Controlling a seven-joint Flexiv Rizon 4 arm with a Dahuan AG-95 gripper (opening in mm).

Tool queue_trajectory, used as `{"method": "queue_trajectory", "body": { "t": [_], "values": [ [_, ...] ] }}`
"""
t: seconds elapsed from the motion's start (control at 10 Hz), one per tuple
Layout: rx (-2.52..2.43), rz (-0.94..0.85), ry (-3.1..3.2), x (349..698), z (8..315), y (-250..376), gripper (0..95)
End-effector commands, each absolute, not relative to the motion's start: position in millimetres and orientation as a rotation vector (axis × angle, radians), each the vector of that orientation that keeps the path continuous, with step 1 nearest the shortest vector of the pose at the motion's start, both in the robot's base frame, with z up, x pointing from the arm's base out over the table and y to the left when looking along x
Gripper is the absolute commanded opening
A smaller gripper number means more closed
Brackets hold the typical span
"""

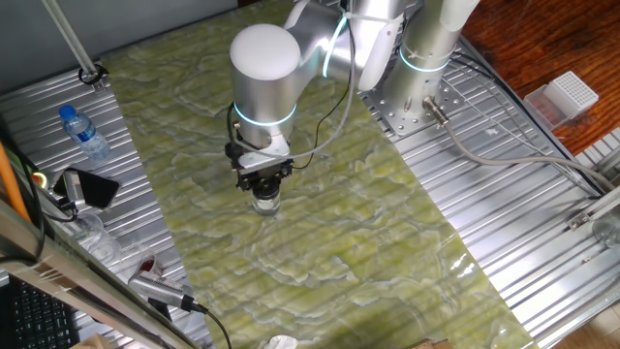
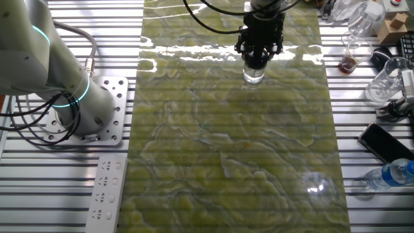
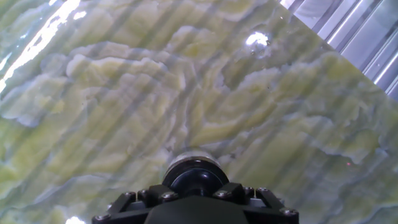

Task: Unscrew the lid from the jar

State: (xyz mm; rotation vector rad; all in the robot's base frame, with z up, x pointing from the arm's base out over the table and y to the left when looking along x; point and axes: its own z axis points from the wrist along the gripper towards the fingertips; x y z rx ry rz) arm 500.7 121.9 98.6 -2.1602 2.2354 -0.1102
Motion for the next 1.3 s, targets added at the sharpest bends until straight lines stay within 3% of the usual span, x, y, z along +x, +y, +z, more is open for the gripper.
{"method": "queue_trajectory", "body": {
  "t": [0.1,1.3],
  "values": [
    [-2.287,-0.127,2.073,500.3,98.5,121.9,0.0],
    [-2.606,-0.146,1.642,500.5,100.2,121.9,0.0]
  ]
}}
